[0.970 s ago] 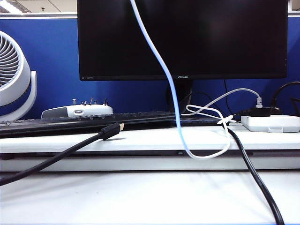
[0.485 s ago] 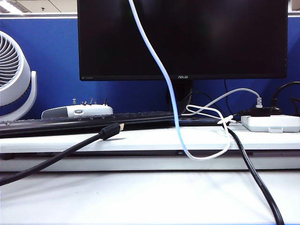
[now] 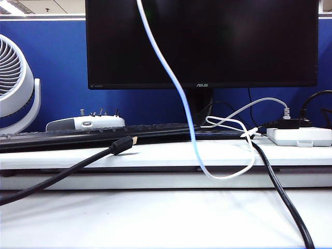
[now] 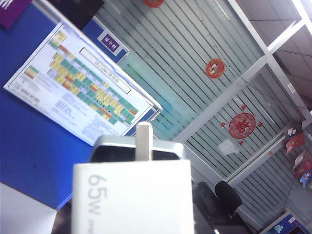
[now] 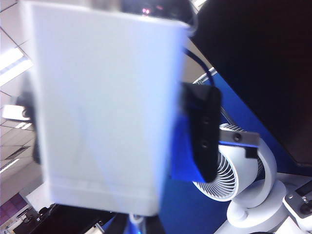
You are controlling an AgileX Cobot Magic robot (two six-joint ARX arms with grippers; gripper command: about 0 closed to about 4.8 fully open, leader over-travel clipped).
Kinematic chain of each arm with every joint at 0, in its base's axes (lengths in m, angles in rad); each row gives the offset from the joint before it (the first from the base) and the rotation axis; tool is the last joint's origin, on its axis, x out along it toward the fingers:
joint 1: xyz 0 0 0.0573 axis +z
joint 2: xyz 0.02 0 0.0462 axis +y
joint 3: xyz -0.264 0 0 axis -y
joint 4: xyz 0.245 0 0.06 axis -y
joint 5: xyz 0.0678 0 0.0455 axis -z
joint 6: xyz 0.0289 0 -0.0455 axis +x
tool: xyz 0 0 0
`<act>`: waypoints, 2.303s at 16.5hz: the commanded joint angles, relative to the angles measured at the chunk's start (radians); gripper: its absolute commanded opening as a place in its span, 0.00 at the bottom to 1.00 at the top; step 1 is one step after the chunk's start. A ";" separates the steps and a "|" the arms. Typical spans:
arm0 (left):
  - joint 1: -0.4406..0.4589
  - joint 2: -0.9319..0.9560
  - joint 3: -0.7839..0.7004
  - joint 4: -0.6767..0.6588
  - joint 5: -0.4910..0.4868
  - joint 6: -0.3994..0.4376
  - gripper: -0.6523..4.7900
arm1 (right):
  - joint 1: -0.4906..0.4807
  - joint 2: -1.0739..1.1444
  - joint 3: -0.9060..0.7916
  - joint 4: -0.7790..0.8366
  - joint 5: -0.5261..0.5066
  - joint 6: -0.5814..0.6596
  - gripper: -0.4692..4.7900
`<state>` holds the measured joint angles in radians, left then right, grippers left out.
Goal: Pick up the Type-C charging cable and the charging base, insert one end of the Type-C charger into the corresponding slot on the base, and finally place the plugged-in charger back on the table.
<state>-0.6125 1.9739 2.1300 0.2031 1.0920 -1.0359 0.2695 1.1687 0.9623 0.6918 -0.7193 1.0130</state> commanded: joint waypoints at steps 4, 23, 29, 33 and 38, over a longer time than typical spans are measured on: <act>-0.002 -0.010 0.006 -0.008 0.006 0.015 0.15 | 0.000 -0.002 0.022 0.014 0.004 -0.002 0.09; -0.006 -0.010 0.006 -0.016 0.039 0.042 0.15 | 0.001 -0.041 0.041 -0.016 -0.020 -0.015 0.09; -0.006 -0.010 0.005 -0.016 0.050 0.098 0.11 | 0.001 -0.053 0.047 -0.016 -0.021 -0.010 0.09; -0.006 -0.010 0.005 -0.015 0.050 0.134 0.11 | 0.001 -0.054 0.069 -0.014 -0.023 -0.010 0.09; -0.006 -0.010 0.005 -0.037 0.063 0.139 0.11 | -0.059 -0.058 0.078 -0.009 -0.072 -0.018 0.09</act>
<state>-0.6270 1.9633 2.1368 0.1963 1.1404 -0.9054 0.2245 1.1313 1.0225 0.6014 -0.8135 1.0008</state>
